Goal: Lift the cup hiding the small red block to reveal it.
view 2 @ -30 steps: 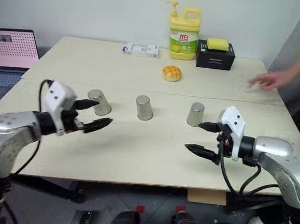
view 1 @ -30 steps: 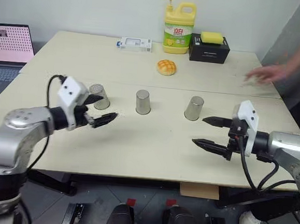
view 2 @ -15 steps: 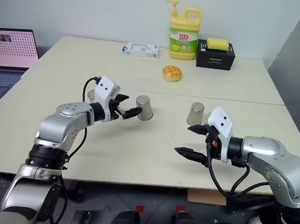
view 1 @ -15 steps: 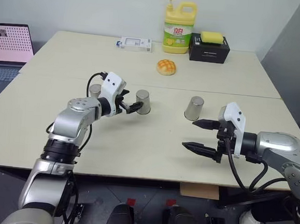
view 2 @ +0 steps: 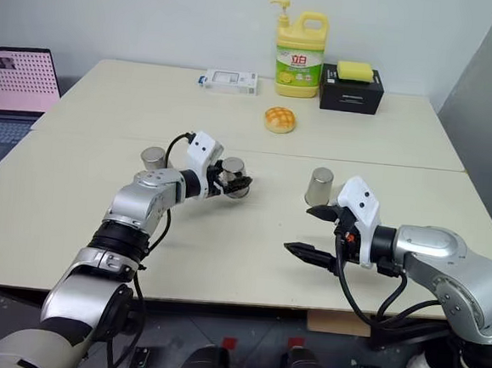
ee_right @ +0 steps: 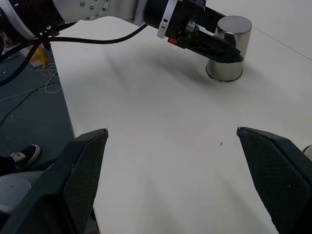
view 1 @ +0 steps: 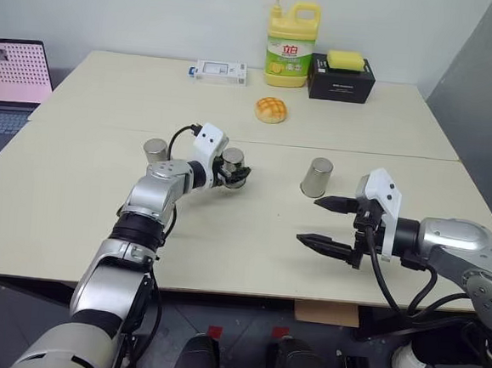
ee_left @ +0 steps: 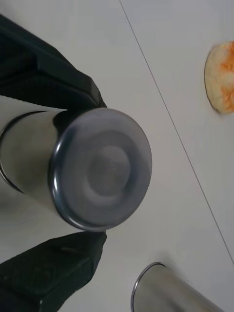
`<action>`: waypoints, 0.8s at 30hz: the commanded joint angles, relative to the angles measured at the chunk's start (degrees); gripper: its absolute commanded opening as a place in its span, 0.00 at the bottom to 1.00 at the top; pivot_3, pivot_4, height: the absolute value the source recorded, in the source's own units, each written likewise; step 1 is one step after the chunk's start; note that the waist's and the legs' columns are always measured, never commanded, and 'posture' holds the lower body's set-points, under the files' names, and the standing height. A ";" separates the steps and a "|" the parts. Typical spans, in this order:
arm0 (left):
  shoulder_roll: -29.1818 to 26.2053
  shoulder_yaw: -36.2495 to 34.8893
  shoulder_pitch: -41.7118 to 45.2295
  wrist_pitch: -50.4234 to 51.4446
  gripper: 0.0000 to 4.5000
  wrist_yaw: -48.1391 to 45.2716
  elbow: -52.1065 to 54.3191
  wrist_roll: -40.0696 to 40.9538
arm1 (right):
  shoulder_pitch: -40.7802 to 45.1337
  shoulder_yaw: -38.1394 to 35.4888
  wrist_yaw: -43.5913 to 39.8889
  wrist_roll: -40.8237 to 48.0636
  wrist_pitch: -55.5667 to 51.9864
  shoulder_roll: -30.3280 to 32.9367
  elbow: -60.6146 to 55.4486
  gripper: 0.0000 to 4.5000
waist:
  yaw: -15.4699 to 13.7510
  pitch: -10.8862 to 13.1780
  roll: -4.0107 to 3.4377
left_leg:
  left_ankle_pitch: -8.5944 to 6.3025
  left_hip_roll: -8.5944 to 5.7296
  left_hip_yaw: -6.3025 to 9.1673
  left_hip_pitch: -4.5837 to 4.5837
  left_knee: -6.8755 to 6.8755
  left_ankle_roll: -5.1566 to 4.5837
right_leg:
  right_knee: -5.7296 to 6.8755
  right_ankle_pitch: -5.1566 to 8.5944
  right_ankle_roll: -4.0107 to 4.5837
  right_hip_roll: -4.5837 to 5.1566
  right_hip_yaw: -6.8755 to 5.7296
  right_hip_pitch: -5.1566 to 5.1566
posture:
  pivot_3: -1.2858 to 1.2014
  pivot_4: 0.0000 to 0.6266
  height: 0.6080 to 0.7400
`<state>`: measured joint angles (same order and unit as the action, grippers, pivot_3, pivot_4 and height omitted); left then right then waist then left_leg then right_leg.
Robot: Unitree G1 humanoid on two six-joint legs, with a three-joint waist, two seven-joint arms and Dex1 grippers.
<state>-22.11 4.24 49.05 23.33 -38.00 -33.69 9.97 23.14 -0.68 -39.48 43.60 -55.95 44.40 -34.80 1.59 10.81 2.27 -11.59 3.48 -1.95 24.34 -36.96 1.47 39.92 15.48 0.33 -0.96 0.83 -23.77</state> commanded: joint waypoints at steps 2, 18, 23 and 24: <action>-0.49 -1.19 1.35 -1.24 0.62 -0.18 2.58 -0.52 | 0.56 -1.60 0.75 1.04 0.11 -0.02 -1.23 1.00 | 0.00 0.00 0.00 | 0.00 0.00 -0.01 0.00 0.00 0.00 | 0.00 0.00 0.00 0.00 0.01 0.00 | 0.52 0.24 1.00; -2.99 -9.76 -5.87 8.20 0.60 14.03 21.19 -0.88 | 1.21 -1.17 0.41 0.77 0.71 0.20 -0.05 1.00 | 0.04 0.00 0.00 | 0.00 0.05 0.07 -0.08 0.00 0.01 | 0.01 -0.01 -0.01 0.02 0.06 0.04 | 0.52 0.24 1.00; -2.51 -10.03 -5.96 5.33 0.60 16.54 16.03 -2.01 | 1.48 -1.09 0.24 0.78 0.75 0.31 0.08 1.00 | -0.03 0.01 0.01 | 0.00 0.04 0.05 -0.07 -0.01 0.00 | 0.00 -0.02 -0.03 0.02 0.04 0.04 | 0.52 0.24 1.00; -2.41 -10.39 -5.75 4.83 0.59 17.03 14.88 -2.00 | 1.47 -1.13 0.21 0.76 0.74 0.41 0.06 1.00 | -0.06 0.00 0.01 | 0.00 0.04 0.05 -0.03 0.00 0.00 | -0.01 -0.02 -0.03 0.02 0.02 0.04 | 0.52 0.24 1.00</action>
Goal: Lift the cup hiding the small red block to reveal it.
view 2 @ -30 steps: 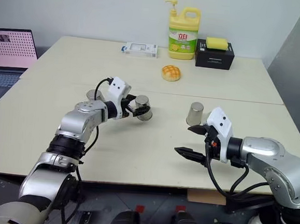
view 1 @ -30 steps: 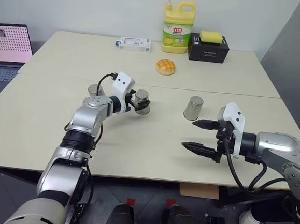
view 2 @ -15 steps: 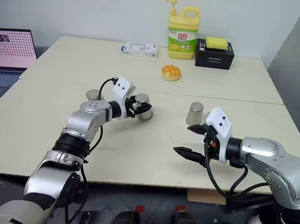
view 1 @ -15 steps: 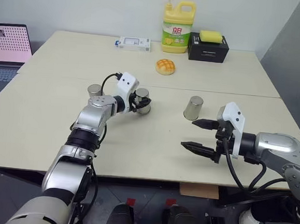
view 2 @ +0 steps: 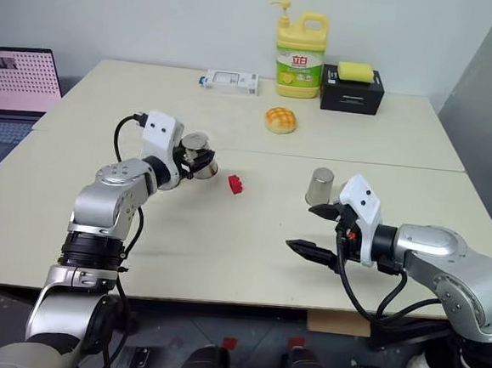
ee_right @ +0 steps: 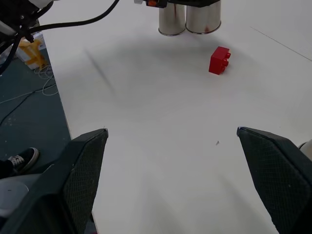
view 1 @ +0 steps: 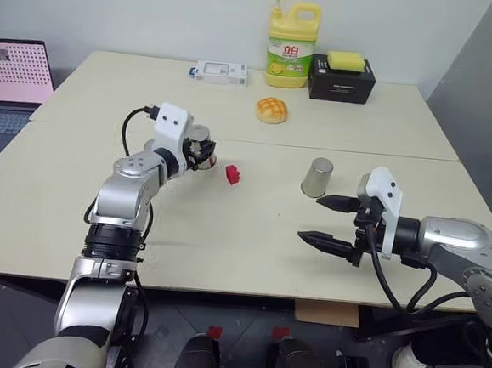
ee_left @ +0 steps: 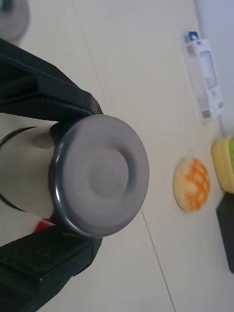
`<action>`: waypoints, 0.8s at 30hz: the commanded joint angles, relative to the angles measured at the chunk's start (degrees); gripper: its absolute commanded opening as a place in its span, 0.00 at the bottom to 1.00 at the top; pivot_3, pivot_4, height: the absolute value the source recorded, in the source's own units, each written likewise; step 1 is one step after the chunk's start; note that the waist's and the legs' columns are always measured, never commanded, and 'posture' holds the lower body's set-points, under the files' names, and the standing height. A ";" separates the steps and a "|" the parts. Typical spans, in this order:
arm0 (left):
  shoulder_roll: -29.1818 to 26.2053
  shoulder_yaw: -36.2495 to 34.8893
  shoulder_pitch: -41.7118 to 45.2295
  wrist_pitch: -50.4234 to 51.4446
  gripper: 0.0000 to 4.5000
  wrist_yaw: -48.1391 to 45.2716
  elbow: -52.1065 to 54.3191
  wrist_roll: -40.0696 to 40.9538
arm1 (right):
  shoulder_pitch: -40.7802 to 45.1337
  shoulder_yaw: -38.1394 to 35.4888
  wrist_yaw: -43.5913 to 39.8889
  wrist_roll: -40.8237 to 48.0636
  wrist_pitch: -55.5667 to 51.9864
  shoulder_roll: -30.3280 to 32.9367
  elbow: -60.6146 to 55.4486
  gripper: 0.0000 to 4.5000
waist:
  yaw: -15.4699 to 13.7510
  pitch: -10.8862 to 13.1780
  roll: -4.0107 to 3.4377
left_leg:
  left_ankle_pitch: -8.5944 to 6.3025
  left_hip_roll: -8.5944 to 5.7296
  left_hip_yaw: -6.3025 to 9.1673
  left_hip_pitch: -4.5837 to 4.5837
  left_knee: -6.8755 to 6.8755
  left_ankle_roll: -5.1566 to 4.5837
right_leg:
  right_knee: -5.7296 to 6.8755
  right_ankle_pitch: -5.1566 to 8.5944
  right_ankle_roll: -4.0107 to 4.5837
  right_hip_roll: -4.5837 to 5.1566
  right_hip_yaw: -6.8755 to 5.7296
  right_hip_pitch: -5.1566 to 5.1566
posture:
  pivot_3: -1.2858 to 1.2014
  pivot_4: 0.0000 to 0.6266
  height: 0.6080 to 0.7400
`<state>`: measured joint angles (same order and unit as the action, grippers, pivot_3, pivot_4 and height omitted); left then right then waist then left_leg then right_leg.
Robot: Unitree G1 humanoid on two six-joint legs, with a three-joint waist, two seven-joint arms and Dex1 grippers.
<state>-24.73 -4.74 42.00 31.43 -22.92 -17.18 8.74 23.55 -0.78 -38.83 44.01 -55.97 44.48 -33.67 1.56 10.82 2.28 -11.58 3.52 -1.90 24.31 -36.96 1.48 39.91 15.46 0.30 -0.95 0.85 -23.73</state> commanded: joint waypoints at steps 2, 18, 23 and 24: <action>0.61 -1.79 1.56 -3.63 0.59 2.25 -3.53 -0.28 | 0.99 -1.21 -0.46 0.41 0.69 0.51 -1.18 1.00 | -0.06 0.00 0.00 | 0.00 0.00 0.00 0.02 0.01 0.00 | -0.03 0.00 0.00 0.01 0.00 0.00 | 0.52 0.24 1.00; -0.33 -1.10 2.23 1.82 0.98 -1.70 2.79 2.19 | 1.01 -1.33 -0.47 0.37 0.85 0.32 -1.03 1.00 | -0.01 0.00 0.01 | 0.00 0.00 -0.02 0.04 0.02 0.00 | -0.04 0.00 0.00 0.01 -0.01 -0.02 | 0.52 0.24 1.00; -6.72 -0.49 -0.67 6.52 0.98 -4.40 15.07 1.93 | 0.82 -1.98 1.19 -2.11 4.83 -1.54 -0.68 1.00 | 0.27 0.01 0.01 | 0.00 0.01 0.01 0.02 0.05 0.01 | -0.03 0.00 0.00 0.01 0.03 -0.03 | 0.52 0.24 1.00; -8.56 -0.48 -1.66 7.28 0.98 -5.38 17.23 1.99 | 0.78 -1.95 1.37 -2.94 5.97 -1.90 -0.39 1.00 | 0.35 0.01 0.01 | -0.01 0.01 0.02 0.02 0.06 0.01 | -0.04 0.00 0.00 0.01 0.05 -0.05 | 0.52 0.24 1.00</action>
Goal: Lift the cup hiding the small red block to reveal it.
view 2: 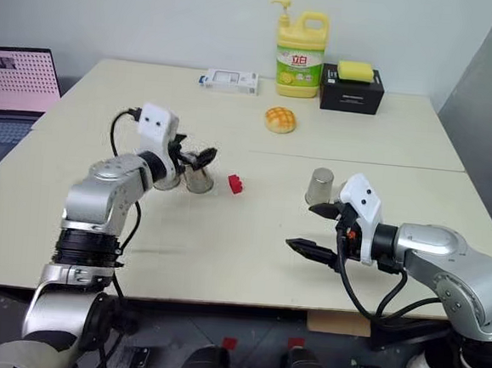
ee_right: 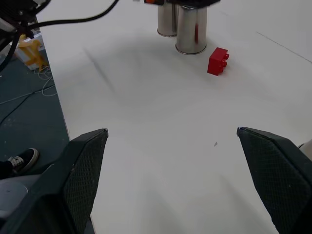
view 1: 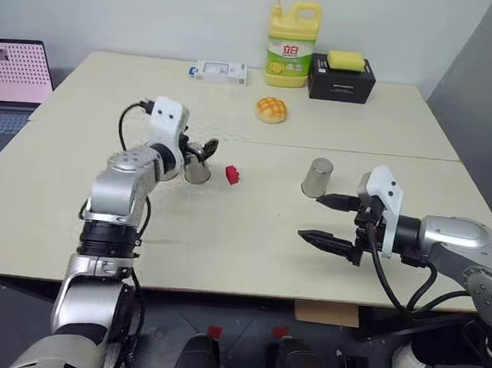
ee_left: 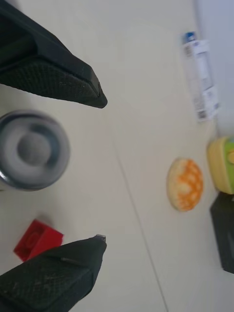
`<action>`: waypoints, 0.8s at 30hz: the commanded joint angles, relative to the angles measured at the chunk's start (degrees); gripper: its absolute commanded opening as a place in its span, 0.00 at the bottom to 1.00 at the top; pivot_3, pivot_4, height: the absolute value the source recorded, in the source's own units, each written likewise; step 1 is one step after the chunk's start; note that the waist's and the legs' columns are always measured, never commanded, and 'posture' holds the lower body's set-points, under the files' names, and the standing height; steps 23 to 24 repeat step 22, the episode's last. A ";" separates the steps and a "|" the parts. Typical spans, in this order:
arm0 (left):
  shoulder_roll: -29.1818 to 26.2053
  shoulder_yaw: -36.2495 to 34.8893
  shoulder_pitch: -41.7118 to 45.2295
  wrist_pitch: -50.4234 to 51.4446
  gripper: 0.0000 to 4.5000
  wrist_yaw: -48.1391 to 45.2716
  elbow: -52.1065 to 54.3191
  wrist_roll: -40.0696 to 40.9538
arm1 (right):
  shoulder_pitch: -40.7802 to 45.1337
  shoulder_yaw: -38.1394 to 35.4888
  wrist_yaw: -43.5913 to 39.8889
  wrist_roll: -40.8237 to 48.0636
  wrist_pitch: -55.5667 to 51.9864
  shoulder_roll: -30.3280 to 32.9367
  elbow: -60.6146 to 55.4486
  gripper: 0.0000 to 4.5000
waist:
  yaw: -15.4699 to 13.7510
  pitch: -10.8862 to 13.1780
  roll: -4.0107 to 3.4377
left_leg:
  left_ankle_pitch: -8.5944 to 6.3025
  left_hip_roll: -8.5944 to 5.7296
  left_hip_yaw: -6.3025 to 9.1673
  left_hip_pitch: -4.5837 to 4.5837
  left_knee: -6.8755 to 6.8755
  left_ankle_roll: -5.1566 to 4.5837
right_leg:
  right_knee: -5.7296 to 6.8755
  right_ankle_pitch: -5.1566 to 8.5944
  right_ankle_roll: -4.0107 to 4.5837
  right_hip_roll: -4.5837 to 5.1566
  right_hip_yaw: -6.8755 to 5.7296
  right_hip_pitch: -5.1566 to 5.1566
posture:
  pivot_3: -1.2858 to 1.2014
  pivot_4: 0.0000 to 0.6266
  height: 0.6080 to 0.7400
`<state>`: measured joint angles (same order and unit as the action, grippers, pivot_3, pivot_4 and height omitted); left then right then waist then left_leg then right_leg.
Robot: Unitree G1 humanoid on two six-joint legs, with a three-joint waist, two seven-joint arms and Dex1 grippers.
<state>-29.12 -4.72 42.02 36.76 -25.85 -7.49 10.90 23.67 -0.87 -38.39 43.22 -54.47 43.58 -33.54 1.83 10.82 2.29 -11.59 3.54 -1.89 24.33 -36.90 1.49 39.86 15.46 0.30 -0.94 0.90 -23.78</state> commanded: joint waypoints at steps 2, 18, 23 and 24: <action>-9.40 -1.27 -4.70 2.89 0.98 -6.03 11.88 0.45 | 0.48 -1.75 0.48 -3.45 6.16 -1.19 0.35 1.00 | 0.20 0.00 -0.01 | 0.00 0.00 0.00 -0.09 0.06 0.00 | 0.01 0.00 0.00 0.00 0.05 0.00 | 0.52 0.24 1.00; -32.76 -17.27 -33.08 6.61 0.98 -32.48 28.62 15.72 | -2.42 -6.49 -12.07 0.15 7.36 6.03 6.27 1.00 | -0.35 0.02 -0.02 | -0.01 0.16 0.01 -0.12 0.10 -0.01 | -0.23 0.06 0.09 0.31 -0.01 0.07 | 0.52 0.24 1.00; -31.90 -16.80 -31.57 5.00 0.98 -31.15 27.15 15.74 | -1.88 -6.52 -11.62 -0.20 7.59 5.40 6.18 1.00 | -0.35 0.02 -0.03 | 0.00 0.17 0.03 -0.12 0.12 -0.01 | -0.21 0.13 0.21 0.29 -0.03 0.06 | 0.52 0.24 1.00; -31.90 -16.80 -31.57 5.00 0.98 -31.15 27.15 15.74 | -1.88 -6.52 -11.62 -0.20 7.59 5.40 6.18 1.00 | -0.35 0.02 -0.03 | 0.00 0.17 0.03 -0.12 0.12 -0.01 | -0.21 0.13 0.21 0.29 -0.03 0.06 | 0.52 0.24 1.00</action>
